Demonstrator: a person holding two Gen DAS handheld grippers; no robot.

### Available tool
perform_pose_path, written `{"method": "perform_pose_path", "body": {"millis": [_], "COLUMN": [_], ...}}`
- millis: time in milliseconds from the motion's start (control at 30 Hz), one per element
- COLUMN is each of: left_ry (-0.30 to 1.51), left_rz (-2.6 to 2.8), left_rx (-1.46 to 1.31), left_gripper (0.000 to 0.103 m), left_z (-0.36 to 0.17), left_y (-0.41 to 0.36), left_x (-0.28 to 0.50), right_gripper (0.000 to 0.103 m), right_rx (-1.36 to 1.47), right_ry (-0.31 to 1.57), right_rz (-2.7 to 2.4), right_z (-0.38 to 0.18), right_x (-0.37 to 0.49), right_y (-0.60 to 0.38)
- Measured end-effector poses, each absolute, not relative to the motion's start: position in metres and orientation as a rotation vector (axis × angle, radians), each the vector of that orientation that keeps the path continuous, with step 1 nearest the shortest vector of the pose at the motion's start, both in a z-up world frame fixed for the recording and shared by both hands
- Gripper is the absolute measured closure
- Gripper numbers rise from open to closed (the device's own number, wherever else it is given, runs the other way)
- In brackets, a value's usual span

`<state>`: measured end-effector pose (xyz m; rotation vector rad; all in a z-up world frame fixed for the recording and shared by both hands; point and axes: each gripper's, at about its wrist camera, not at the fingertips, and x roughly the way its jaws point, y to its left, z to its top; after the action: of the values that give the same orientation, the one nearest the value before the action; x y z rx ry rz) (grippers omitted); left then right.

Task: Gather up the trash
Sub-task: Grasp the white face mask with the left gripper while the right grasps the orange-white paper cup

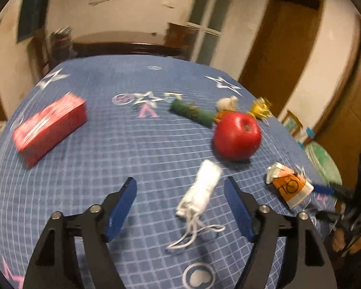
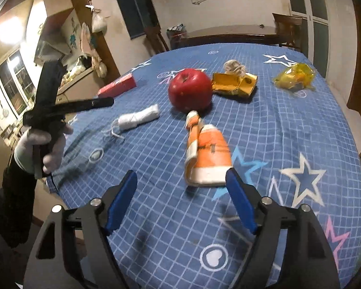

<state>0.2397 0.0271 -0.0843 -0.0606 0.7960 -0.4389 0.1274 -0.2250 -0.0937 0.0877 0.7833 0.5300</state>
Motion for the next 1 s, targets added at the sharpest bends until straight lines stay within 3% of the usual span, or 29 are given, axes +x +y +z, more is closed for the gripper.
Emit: {"method": "perform_pose_path", "body": {"millis": [200, 267, 333, 400, 533, 700, 1000], "left_ry": [0.885, 0.911, 0.896, 0.886, 0.864, 0.817, 0.665], "left_rz": [-0.48, -0.454, -0.43, -0.413, -0.399, -0.375, -0.374], "left_rx": [0.113, 0.163, 0.2, 0.21, 0.211, 0.184, 0.079], "left_gripper": [0.027, 0.038, 0.041, 0.053, 0.075, 0.076, 0.076], "left_z": [-0.112, -0.122, -0.124, -0.124, -0.124, -0.117, -0.074], "left_y": [-0.029, -0.039, -0.044, -0.045, -0.042, -0.041, -0.052], "left_x": [0.262, 0.265, 0.261, 0.258, 0.246, 0.227, 0.171], "right_gripper": [0.029, 0.03, 0.049, 0.061, 0.073, 0.098, 0.098], "right_rx": [0.016, -0.013, -0.055, -0.072, -0.083, -0.078, -0.019], "right_ry": [0.87, 0.897, 0.901, 0.899, 0.849, 0.742, 0.565], "right_rz": [0.496, 0.473, 0.444, 0.421, 0.377, 0.345, 0.297], "right_z": [-0.096, -0.103, -0.107, -0.112, -0.117, -0.109, -0.074], "right_x": [0.173, 0.188, 0.192, 0.191, 0.183, 0.163, 0.136], "right_y": [-0.202, -0.196, -0.191, -0.189, -0.19, -0.191, -0.2]}}
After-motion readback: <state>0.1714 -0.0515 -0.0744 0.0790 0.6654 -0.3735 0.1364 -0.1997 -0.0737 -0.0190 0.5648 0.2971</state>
